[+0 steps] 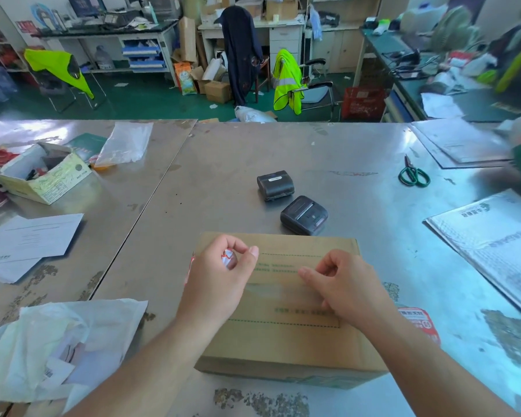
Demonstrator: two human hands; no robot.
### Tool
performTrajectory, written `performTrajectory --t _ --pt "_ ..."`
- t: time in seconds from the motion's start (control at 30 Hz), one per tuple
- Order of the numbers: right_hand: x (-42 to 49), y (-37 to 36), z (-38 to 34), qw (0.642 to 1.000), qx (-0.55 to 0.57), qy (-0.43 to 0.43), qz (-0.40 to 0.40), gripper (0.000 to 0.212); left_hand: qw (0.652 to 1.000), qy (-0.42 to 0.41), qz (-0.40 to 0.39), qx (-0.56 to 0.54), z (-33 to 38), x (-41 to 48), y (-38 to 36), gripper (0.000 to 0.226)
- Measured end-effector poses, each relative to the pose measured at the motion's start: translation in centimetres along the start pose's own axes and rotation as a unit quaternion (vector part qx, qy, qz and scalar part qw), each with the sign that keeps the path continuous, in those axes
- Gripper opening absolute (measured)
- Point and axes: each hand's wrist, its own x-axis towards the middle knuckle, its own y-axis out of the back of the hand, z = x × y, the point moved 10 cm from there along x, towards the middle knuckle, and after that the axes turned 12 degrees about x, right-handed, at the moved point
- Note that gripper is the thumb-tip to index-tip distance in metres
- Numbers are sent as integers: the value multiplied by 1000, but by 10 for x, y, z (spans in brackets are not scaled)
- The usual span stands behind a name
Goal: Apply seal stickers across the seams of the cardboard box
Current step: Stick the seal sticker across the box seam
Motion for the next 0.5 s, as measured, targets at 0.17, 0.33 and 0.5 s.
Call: performTrajectory --t 0.17,0.33,0.5 --pt "-5 27 16 999 23 -30 32 32 997 -50 -61 -25 29 -8 -38 21" --pt "-14 59 31 995 50 -50 77 32 993 -89 -77 4 54 -10 -65 23" --pt "-17 85 63 988 68 -88 110 34 989 -109 -101 -2 64 -13 -92 29"
